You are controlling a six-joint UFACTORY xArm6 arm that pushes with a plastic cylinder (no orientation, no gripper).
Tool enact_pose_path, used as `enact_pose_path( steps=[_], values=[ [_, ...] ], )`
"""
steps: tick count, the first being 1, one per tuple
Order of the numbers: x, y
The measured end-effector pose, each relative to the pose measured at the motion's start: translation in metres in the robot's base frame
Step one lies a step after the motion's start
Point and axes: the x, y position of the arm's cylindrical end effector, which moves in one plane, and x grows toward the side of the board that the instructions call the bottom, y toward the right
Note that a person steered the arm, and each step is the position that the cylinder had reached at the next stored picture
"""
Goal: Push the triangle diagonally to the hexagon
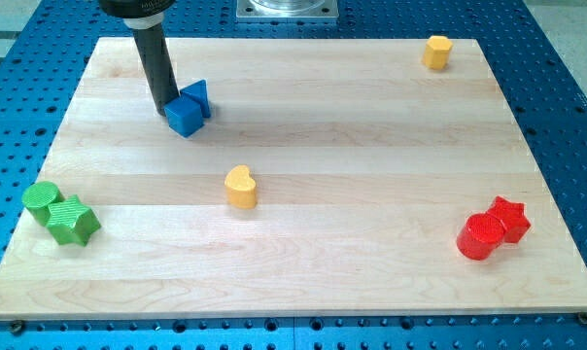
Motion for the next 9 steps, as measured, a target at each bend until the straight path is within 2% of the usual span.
enact_pose_path(
  steps=[1,2,3,4,6,7,9],
  values=[
    [-0.032,0.040],
    [-0.043,0.125],
    [-0.042,0.064],
    [-0.009,0.095],
    [-0.035,0.213],
    [-0.031,0.162],
    [0.013,0.158]
  ],
)
